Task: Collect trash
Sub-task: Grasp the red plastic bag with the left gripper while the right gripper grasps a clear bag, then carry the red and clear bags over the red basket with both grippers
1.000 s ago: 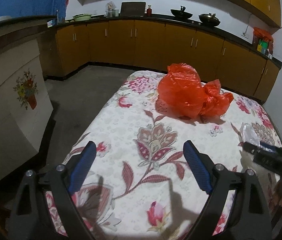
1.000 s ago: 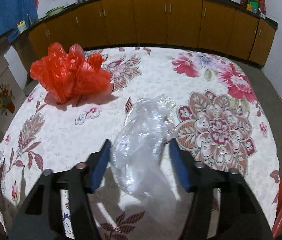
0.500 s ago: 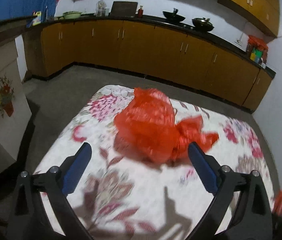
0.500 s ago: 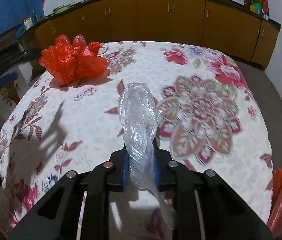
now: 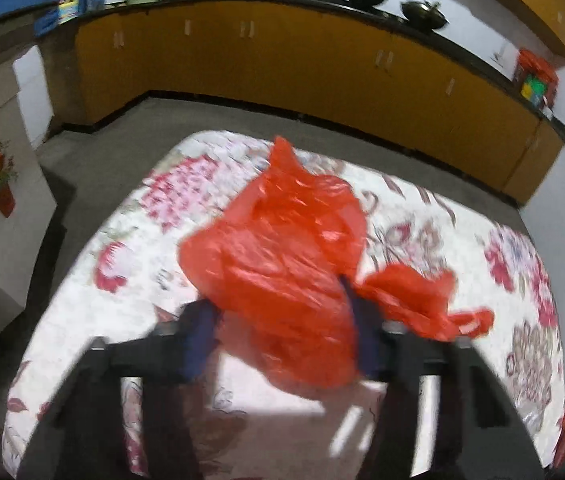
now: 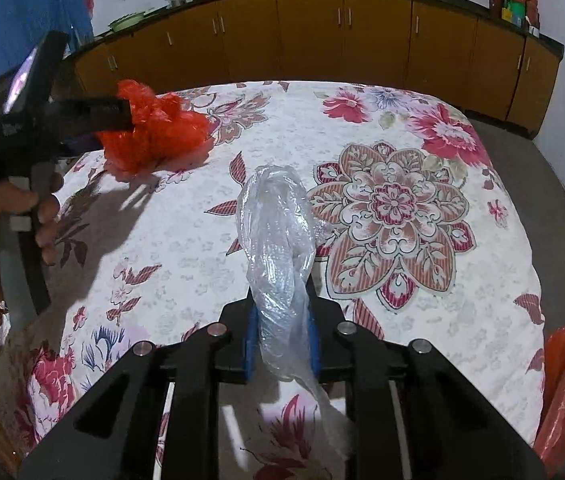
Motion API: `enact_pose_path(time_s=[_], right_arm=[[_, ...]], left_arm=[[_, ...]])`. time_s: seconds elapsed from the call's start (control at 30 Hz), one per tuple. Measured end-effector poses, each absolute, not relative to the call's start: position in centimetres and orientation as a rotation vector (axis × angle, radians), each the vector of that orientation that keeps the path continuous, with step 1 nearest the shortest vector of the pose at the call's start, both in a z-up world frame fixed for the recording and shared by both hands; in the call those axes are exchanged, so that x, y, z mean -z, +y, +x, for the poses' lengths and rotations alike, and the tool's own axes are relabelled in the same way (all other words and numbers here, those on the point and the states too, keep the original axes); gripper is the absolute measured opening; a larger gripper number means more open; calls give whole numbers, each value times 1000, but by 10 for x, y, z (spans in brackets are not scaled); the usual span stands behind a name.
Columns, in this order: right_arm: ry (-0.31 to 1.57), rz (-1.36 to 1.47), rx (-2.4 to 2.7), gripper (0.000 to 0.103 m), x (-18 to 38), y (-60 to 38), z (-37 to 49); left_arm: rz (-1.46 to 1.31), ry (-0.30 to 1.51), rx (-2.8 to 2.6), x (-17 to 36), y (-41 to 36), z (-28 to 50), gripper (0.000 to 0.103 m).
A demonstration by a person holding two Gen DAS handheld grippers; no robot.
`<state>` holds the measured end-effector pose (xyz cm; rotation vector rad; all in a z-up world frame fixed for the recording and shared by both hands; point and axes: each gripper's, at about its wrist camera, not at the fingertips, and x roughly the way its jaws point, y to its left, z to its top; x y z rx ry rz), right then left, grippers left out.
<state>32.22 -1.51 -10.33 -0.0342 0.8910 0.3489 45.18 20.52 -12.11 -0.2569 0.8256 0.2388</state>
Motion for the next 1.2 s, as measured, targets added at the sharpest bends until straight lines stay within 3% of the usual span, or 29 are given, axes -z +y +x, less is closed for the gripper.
enact_pose_path(time_s=[0.03,0.13,0.53,1.2], right_arm=[[890,-37,-349,20,103,-16,320],[874,-49,-343,20,99,-20,313],[770,27,-269,20,44,-74,262],[638,140,-32,20,-22,-188,173]], left_arm=[[-238,832,-230,122,202,452,28],[-192,835,-218,122,195,446,12],[-153,764,-107,75,166,375,10],[-79,701,235,15,31,273,10]])
